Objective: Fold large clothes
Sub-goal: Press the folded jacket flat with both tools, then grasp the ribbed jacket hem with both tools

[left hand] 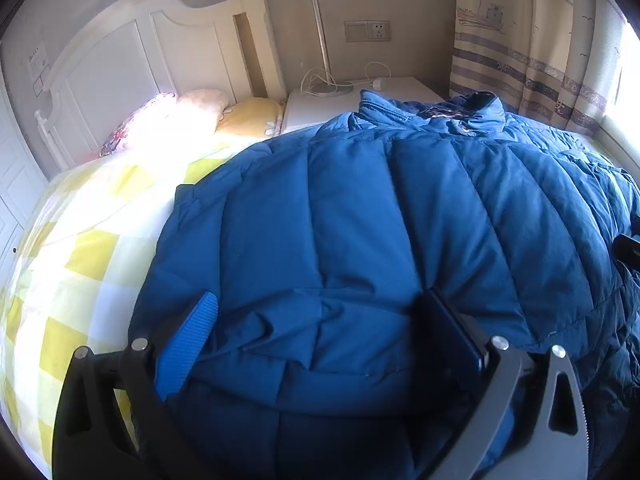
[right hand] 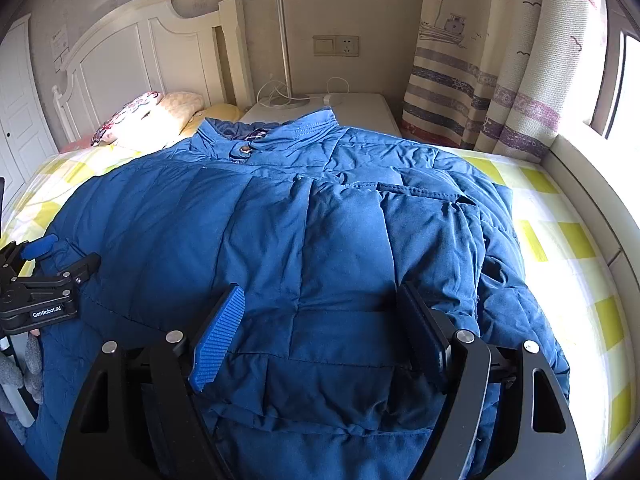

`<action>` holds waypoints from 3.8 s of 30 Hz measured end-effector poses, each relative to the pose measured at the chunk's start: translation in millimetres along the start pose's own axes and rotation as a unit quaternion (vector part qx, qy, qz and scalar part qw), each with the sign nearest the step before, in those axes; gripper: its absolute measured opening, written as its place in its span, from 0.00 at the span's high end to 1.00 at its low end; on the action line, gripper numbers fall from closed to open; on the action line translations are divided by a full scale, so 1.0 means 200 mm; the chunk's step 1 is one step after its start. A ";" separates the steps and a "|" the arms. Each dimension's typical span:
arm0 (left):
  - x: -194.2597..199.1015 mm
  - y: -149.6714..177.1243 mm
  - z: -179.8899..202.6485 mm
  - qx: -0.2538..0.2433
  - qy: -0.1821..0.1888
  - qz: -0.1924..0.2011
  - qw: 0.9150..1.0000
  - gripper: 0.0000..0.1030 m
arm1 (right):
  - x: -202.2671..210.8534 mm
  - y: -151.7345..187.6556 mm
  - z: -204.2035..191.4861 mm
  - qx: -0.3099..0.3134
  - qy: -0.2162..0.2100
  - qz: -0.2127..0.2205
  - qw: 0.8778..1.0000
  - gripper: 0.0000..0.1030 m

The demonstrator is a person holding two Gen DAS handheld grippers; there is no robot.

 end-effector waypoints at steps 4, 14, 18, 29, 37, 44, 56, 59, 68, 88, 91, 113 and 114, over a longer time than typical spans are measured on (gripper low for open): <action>0.00 -0.01 0.01 -0.002 -0.002 0.001 1.000 0.02 | 0.02 -0.15 -0.11 0.016 -0.009 0.044 0.999 0.26; 0.00 -0.01 0.00 0.003 0.001 0.003 1.000 0.02 | -0.27 -0.13 -0.07 0.027 -0.010 -0.034 0.999 0.20; 0.00 -0.01 0.00 0.005 0.002 0.003 1.000 0.02 | -0.03 -0.15 0.06 0.001 0.017 0.021 1.000 0.19; 0.00 0.00 0.01 0.002 0.000 0.002 1.000 0.02 | -0.07 0.06 0.18 0.001 0.013 -0.021 1.000 0.16; 0.14 -0.02 0.03 0.000 0.000 0.021 1.000 0.03 | 0.16 0.02 0.19 -0.060 -0.002 0.013 0.998 0.15; 0.30 0.16 0.26 -0.044 0.052 -0.015 0.998 0.02 | 0.15 0.18 -0.04 0.082 -0.014 -0.037 0.996 0.13; 0.49 0.30 0.20 -0.054 0.052 -0.005 0.997 0.02 | 0.39 0.30 -0.19 0.124 -0.065 -0.033 0.990 0.10; 0.41 0.35 0.20 -0.038 0.057 -0.033 0.997 0.02 | 0.29 0.41 -0.24 0.141 -0.055 -0.063 0.986 0.07; 0.44 0.37 -0.18 0.084 0.030 -0.046 0.995 0.03 | 0.40 0.36 0.12 0.073 0.021 -0.058 0.995 0.07; 0.80 0.62 0.23 -0.016 0.059 -0.034 0.998 0.02 | 0.76 0.67 -0.19 0.105 -0.031 -0.045 0.993 0.08; 0.86 0.66 0.11 -0.013 0.034 -0.030 0.999 0.02 | 0.87 0.70 -0.11 0.100 -0.014 -0.039 0.994 0.08; 1.25 0.95 0.20 -0.028 0.075 0.037 0.996 0.02 | 1.21 1.01 -0.17 0.088 -0.080 0.028 0.993 0.06; 1.25 0.94 0.17 -0.033 0.065 0.039 0.997 0.02 | 1.23 1.01 -0.16 0.095 -0.075 0.027 0.992 0.06</action>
Point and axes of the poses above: each gripper's, at about its wrist camera, not at the fingertips, and x roughly against the way its jaws point, z to its right, y to its underside, the point moved 5 cm from there along -x, roughly the way its jaws point, and after that the axes turned 13 degrees about z, right-handed, at the moved point
